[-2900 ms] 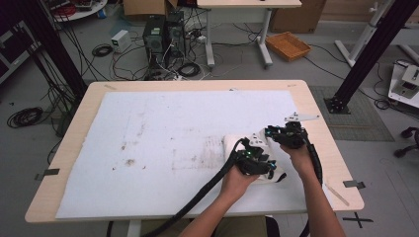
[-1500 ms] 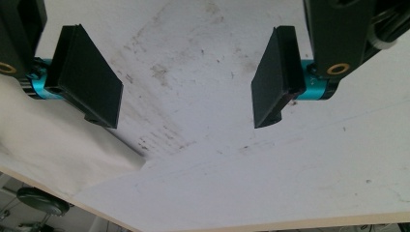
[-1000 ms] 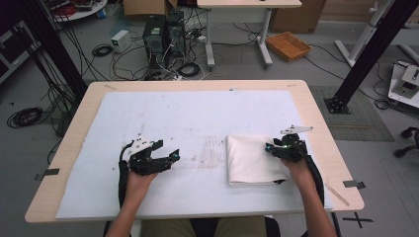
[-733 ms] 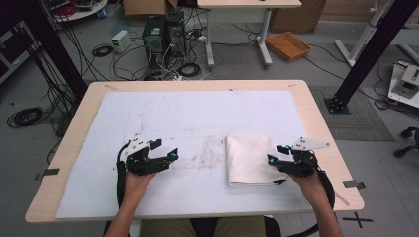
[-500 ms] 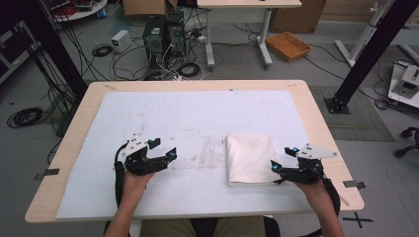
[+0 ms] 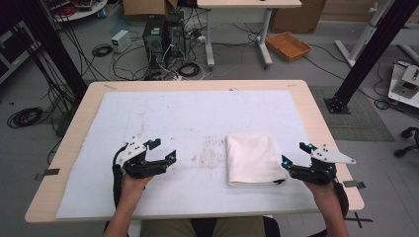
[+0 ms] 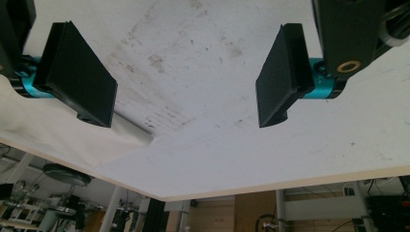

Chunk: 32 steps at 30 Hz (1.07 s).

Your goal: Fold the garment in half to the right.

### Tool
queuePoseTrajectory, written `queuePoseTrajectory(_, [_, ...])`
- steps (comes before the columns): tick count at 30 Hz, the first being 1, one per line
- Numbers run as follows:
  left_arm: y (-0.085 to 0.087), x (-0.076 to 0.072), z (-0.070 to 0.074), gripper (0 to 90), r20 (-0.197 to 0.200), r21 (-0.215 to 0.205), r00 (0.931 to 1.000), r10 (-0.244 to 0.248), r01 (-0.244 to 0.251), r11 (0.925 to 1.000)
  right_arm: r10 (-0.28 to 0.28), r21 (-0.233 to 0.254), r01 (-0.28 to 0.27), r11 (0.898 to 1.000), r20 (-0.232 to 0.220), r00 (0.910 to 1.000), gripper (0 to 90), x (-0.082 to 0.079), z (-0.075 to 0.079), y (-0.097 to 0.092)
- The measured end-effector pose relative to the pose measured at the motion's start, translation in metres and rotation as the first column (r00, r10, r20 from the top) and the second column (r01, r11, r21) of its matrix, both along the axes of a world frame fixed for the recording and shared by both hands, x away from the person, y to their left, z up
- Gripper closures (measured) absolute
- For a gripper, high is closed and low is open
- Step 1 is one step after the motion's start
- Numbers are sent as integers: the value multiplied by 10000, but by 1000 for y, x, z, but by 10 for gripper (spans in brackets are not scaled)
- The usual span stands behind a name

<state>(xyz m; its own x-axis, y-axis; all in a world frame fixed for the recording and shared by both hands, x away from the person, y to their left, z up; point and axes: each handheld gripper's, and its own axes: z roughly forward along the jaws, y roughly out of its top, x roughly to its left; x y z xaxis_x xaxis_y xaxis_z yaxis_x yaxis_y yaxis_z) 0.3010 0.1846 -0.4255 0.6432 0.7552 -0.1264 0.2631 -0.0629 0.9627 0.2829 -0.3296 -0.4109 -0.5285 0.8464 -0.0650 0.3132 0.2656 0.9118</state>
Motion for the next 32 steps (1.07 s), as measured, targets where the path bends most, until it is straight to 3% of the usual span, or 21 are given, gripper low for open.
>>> queuePoseTrajectory(4, [1,-3,2,227,297,-123,9996,27,-24,9999,-107,157,106,9998,54,9999,202,-2,2,-3])
queuePoseTrajectory(32, [3,-2,-2,227,181,-119,9997,140,-138,9998,-83,200,82,9998,41,10000,202,-3,0,-4])
